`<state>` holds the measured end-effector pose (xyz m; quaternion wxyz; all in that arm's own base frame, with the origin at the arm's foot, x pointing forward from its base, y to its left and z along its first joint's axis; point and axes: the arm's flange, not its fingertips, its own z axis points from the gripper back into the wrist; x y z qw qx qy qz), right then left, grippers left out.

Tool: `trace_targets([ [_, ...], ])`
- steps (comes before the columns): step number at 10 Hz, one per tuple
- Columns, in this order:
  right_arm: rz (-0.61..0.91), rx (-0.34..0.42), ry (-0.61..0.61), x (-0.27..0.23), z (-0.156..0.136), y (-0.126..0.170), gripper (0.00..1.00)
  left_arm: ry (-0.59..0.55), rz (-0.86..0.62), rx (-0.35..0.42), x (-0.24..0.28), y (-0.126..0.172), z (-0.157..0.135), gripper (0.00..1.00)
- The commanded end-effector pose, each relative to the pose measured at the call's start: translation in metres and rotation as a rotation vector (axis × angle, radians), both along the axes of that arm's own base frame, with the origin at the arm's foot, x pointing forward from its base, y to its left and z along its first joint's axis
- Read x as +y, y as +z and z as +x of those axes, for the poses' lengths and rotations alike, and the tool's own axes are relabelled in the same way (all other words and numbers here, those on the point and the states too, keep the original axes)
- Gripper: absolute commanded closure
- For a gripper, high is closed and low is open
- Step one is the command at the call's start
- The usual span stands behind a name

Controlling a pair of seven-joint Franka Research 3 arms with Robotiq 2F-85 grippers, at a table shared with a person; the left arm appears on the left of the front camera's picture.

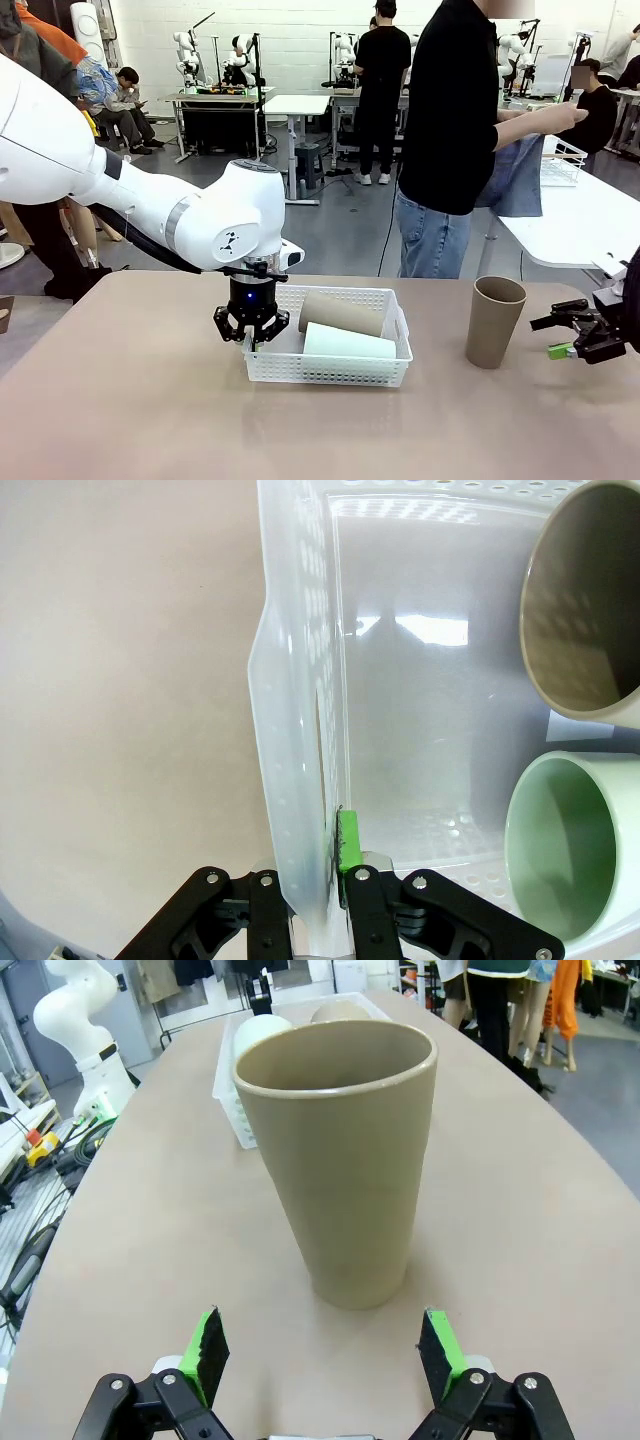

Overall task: Clean and organize the cups into the basket.
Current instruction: Pick up the Reusable plastic cup from the right side of the table and stack it inside the Organizing basket in the center of the table.

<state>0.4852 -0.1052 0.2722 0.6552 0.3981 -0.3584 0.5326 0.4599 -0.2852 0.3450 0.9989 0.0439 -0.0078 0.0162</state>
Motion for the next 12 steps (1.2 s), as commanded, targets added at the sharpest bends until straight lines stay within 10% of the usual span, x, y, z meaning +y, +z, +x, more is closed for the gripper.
trace_targets([
  [1, 0.004, -0.004, -0.005, -0.003, -0.004, 0.005, 0.00, -0.002, 0.001, 0.002, 0.000, 0.001, -0.001, 1.00],
  [12, -0.039, -0.098, 0.038, 0.046, 0.016, -0.023, 0.00, -0.002, 0.001, 0.002, 0.000, 0.001, -0.001, 1.00],
])
